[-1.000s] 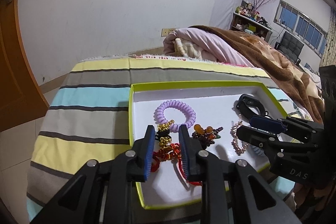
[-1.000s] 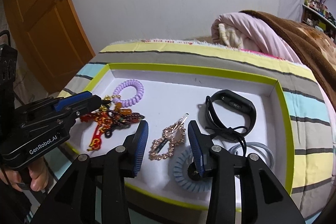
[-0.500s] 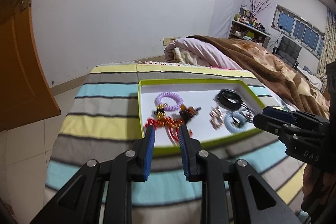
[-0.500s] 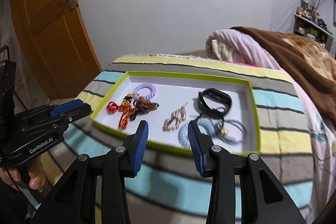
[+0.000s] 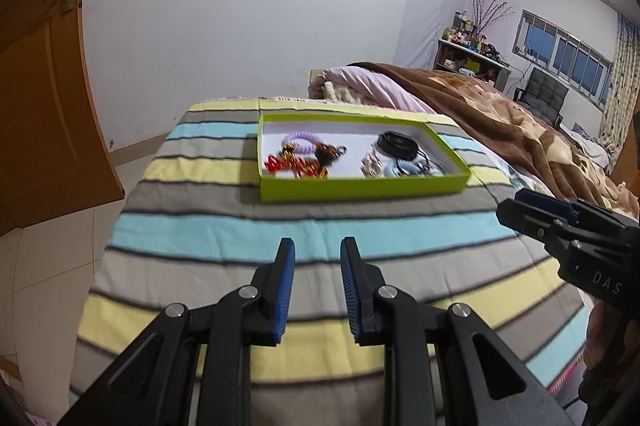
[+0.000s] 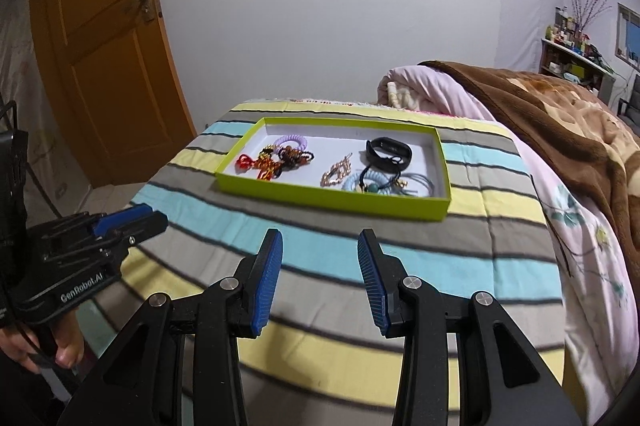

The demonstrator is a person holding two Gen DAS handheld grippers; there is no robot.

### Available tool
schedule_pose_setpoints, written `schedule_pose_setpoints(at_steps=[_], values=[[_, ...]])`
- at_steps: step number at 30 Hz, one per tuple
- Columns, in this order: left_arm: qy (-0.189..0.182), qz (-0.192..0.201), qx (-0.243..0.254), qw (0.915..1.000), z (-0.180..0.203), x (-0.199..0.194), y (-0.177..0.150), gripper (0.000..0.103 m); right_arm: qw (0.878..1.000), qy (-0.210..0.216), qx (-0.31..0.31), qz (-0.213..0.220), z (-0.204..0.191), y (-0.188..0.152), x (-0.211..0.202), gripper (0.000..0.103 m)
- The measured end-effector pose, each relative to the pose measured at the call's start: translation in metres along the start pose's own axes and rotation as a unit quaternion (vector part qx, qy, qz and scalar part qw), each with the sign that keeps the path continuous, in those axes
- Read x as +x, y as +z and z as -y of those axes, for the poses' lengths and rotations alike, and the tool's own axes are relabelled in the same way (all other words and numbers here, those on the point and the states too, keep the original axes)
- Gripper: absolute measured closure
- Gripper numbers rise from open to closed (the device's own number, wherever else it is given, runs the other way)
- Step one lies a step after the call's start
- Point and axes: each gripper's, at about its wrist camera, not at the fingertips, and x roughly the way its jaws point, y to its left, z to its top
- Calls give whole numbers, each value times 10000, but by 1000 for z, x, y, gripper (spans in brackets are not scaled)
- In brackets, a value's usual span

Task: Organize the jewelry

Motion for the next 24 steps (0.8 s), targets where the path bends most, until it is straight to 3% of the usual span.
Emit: schedule_pose_setpoints(at_steps=[10,24], values=[[122,127,25,9998,13,-31,-22,78,10000,-5,-42,73,-9,-27,-30,63],[158,116,168,9997,25,-34,-29,78,9999,-94,70,70,-4,-36,-37,63]])
